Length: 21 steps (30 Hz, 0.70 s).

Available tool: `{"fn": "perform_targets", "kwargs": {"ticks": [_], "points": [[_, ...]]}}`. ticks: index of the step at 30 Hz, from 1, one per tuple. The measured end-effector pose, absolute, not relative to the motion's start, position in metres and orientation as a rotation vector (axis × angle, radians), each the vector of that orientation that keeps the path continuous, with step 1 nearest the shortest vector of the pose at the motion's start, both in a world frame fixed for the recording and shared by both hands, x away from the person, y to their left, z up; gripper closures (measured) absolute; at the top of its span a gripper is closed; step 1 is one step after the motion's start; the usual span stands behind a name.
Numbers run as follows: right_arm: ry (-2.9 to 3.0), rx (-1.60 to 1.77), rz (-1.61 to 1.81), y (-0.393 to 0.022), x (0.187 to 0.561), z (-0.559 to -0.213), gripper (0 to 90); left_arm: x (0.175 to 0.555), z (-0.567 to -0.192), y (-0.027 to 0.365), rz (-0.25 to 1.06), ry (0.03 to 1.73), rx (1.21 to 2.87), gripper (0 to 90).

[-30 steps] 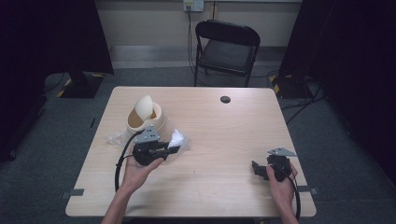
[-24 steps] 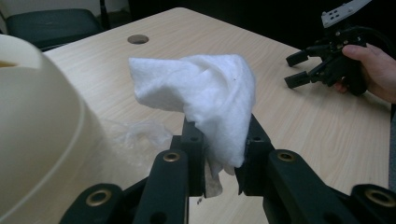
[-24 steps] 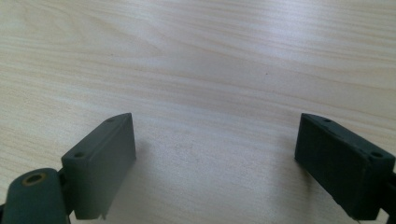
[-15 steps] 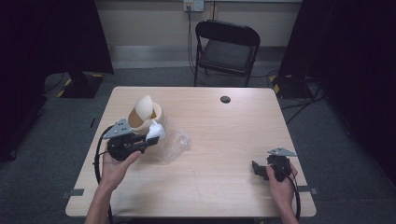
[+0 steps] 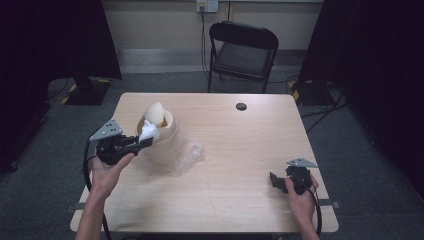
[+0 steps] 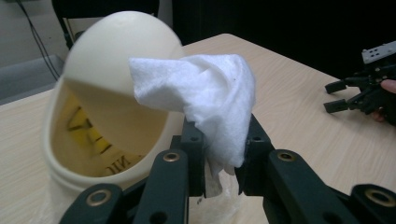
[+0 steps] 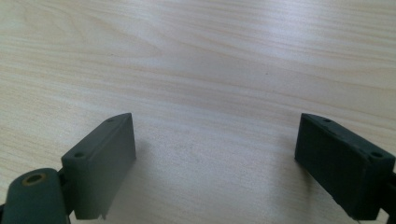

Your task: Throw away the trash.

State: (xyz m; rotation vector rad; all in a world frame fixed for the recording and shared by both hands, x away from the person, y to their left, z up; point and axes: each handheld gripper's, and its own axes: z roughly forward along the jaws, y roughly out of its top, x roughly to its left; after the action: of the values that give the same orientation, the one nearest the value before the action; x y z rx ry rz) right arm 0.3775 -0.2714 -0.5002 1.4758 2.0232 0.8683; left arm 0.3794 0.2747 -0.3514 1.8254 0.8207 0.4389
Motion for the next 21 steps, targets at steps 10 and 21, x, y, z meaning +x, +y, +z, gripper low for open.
{"fn": "perform_targets", "kwargs": {"ticks": [10, 21], "points": [[2.023, 1.476, 0.868, -0.271, 0.378, -0.500, 11.4, 0.398, -0.347, 0.292, 0.457, 0.880, 1.828, 76.3], [2.023, 1.476, 0.868, -0.271, 0.378, -0.500, 11.4, 0.425, -0.360, 0.302, 0.442, 0.964, 1.862, 76.2]]}}
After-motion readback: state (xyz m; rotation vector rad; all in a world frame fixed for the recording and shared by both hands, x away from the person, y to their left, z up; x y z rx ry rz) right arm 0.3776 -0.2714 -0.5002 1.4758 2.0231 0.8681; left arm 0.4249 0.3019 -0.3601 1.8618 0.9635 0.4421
